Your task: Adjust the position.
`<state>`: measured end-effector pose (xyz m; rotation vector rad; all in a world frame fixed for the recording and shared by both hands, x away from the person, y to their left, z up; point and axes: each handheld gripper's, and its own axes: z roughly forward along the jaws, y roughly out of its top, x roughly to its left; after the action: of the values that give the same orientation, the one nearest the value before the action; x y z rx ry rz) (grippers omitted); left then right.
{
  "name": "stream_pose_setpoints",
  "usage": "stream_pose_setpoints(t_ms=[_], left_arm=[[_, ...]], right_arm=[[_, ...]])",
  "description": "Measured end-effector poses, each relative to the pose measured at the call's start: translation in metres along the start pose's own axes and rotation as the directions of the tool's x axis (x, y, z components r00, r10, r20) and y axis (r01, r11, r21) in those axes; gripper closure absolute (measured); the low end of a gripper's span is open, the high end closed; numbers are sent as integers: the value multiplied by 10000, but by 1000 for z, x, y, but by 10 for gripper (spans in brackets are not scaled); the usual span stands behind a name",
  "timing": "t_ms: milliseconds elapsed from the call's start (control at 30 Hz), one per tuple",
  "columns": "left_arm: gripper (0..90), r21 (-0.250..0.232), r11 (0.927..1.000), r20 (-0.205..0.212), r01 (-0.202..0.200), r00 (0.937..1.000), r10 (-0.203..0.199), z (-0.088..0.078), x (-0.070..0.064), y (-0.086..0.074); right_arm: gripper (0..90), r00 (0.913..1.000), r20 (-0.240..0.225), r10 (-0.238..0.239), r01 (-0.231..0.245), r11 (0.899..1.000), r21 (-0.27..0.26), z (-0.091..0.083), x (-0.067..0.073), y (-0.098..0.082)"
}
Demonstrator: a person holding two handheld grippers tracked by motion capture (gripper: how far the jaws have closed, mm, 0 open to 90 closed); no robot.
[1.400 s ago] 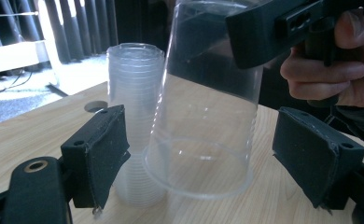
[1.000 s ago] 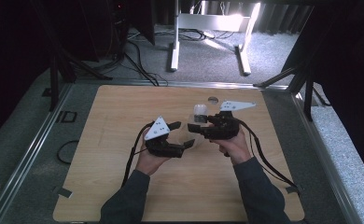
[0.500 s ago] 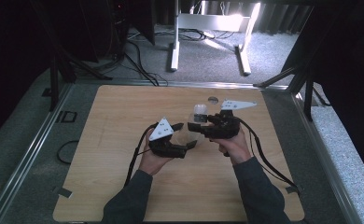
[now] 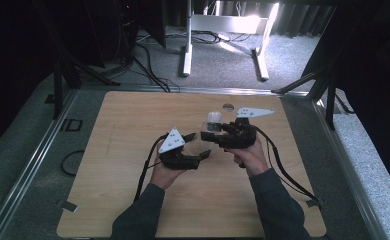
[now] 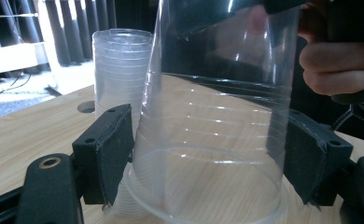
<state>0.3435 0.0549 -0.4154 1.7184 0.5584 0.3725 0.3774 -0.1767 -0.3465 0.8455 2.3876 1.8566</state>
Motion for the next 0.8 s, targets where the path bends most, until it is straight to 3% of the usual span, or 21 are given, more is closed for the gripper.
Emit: stream_pose_setpoints(t_ms=[800], left_arm=[[279,-47,9996,-49,-277,9996,277,0,-5,1]], right_arm=[[370,9999,-84,-128,128,9999,40,0,0,0]])
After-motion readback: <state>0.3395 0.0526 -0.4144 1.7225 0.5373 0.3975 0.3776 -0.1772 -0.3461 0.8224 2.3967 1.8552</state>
